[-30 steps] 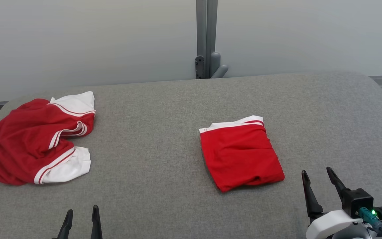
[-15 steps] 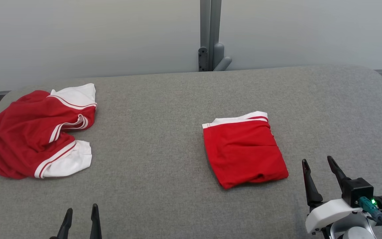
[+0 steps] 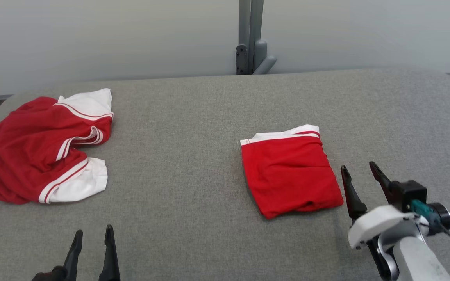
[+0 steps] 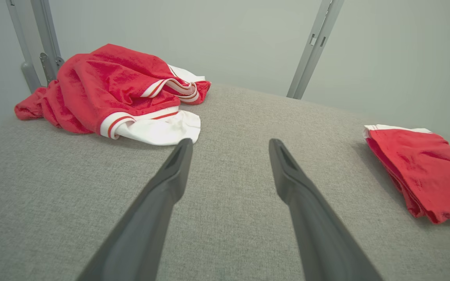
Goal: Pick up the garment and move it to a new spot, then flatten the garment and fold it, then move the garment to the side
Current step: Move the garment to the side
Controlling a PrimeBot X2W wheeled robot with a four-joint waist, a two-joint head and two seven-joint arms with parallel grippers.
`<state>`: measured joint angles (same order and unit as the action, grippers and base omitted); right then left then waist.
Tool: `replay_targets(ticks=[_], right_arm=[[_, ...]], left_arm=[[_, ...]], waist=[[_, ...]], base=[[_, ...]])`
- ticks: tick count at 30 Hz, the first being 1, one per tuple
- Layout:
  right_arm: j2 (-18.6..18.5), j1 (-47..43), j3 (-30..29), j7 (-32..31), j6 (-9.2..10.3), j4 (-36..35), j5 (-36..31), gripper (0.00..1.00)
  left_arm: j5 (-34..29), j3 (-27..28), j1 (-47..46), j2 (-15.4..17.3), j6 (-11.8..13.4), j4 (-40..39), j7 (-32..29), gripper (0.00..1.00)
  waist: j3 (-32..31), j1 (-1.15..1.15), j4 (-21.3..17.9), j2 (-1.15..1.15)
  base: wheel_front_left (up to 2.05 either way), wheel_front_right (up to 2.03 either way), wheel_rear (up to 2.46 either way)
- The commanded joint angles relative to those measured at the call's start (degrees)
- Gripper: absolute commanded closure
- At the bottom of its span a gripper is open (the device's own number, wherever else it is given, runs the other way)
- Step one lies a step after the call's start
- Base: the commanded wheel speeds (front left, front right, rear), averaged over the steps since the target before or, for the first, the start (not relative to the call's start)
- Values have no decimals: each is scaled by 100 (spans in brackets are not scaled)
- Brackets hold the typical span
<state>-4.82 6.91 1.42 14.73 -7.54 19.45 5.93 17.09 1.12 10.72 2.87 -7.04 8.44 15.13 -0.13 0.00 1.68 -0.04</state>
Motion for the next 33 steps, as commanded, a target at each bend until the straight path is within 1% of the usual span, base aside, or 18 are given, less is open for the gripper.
replay_targets(ticks=[1, 3, 4, 7, 10, 13, 17, 18, 19, 22, 24, 26, 27, 30, 33], right_arm=[[-109, 300, 111, -212, 10, 135, 126, 0], [-233, 684, 331, -658, 10, 370, 319, 0], [-383, 1049, 456, -1016, 10, 568, 423, 0], [-547, 1517, 644, -1476, 10, 943, 473, 0], [-611, 1857, 707, -1818, 10, 1394, 570, 0], [-589, 2078, 840, -2064, 10, 1762, 807, 0], [-576, 2279, 1021, -2191, 9, 2068, 1334, 0], [-568, 2311, 1059, -2150, 9, 2097, 1474, 69], [-547, 2338, 1076, -2099, 9, 2104, 1630, 100], [-634, 2405, 1205, -1951, 9, 2085, 1944, 100], [-675, 2458, 1297, -1891, 10, 2110, 2081, 100], [-747, 2536, 1310, -1781, 11, 2154, 2154, 100], [-747, 2536, 1310, -1781, 11, 2154, 2154, 100], [-833, 2666, 1230, -1576, 10, 2263, 2227, 100], [-915, 2827, 1121, -1378, 10, 2415, 2179, 100]], left_arm=[[12, -12, -192, 9, 15, -63, 2, 0], [24, -34, -298, 9, 7, -93, 1, 0], [32, -63, -403, 9, -2, -102, 2, 0], [80, -92, -577, 9, -15, -73, 2, 0], [138, -186, -735, 8, -25, -48, 2, 0], [168, -257, -881, 9, -32, -32, 2, 0], [174, -222, -983, 9, -38, -22, 2, 0], [167, -197, -990, 9, -38, -24, 2, 0], [163, -159, -984, 9, -28, -38, 2, 0], [122, -107, -938, 7, -25, -81, 1, 0], [75, -96, -932, 8, -30, -109, 1, 0], [30, -107, -978, 9, -35, -146, 2, 0], [30, -107, -978, 9, -35, -146, 2, 0], [-94, -139, -1128, 8, -40, -224, 2, 0], [-250, -221, -1267, 78, -48, -322, 2, 0]], waist=[[253, 0, 48, 4], [449, 0, 85, 4], [626, 0, 133, 4], [896, 0, 219, 4], [1093, 0, 336, 4], [1237, 0, 444, 4], [1309, 0, 485, 4], [1314, 0, 467, 4], [1318, 0, 429, 4], [1326, 0, 235, 4], [1370, 0, 38, 4], [1433, 0, -168, 4], [1433, 0, -168, 4], [1597, 0, -478, 4], [1829, 0, -767, 4]], base=[[0, 0, 0], [0, 0, 0], [0, 0, 0], [0, 0, 0], [0, 0, 0], [0, 0, 0], [0, 0, 0], [0, 0, 0], [0, 0, 0], [0, 0, 0], [0, 0, 0], [0, 0, 0], [0, 0, 0], [0, 0, 0], [0, 0, 0]])
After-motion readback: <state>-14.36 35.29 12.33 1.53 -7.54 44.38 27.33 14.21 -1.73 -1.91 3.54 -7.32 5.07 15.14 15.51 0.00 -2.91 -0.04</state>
